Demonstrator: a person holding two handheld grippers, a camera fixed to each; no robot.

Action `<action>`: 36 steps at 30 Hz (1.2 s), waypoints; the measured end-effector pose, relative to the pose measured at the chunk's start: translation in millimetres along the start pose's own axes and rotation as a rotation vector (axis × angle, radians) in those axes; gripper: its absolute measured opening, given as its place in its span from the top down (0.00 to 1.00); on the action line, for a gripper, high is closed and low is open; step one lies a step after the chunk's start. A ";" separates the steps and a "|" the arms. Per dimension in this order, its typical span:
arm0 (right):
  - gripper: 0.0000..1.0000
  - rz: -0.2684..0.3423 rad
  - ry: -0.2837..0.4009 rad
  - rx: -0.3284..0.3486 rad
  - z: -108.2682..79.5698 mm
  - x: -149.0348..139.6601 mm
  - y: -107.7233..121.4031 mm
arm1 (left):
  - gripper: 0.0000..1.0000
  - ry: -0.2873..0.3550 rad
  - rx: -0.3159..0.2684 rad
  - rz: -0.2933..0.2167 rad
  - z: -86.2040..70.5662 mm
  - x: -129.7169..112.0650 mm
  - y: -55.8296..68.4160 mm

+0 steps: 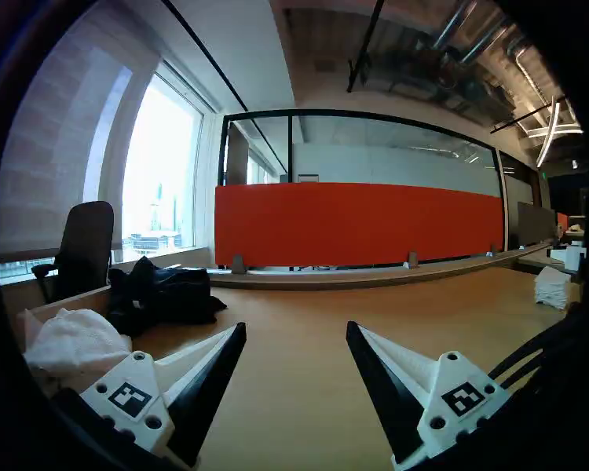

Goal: Fold towel

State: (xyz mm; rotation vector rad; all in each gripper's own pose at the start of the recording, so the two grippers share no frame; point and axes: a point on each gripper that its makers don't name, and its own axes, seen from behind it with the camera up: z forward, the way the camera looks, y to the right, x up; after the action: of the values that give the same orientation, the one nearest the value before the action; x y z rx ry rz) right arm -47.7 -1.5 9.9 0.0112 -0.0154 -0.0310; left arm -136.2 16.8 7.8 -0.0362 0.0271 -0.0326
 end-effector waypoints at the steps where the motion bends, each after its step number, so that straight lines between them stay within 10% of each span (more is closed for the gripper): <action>1: 0.00 0.000 -0.003 0.001 0.4 -3.6 -0.3 | 0.06 0.000 0.000 0.000 0.1 0.0 0.0; 36: 0.00 -0.002 -0.005 -0.020 1.3 -27.5 -1.1 | 0.06 0.000 0.000 0.000 -0.2 -0.2 0.2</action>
State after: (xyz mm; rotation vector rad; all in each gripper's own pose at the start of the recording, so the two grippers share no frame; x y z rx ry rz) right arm -75.3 -1.8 10.8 -0.0085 -0.0201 -0.0334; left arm -136.4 17.0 7.5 -0.0361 0.0272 -0.0325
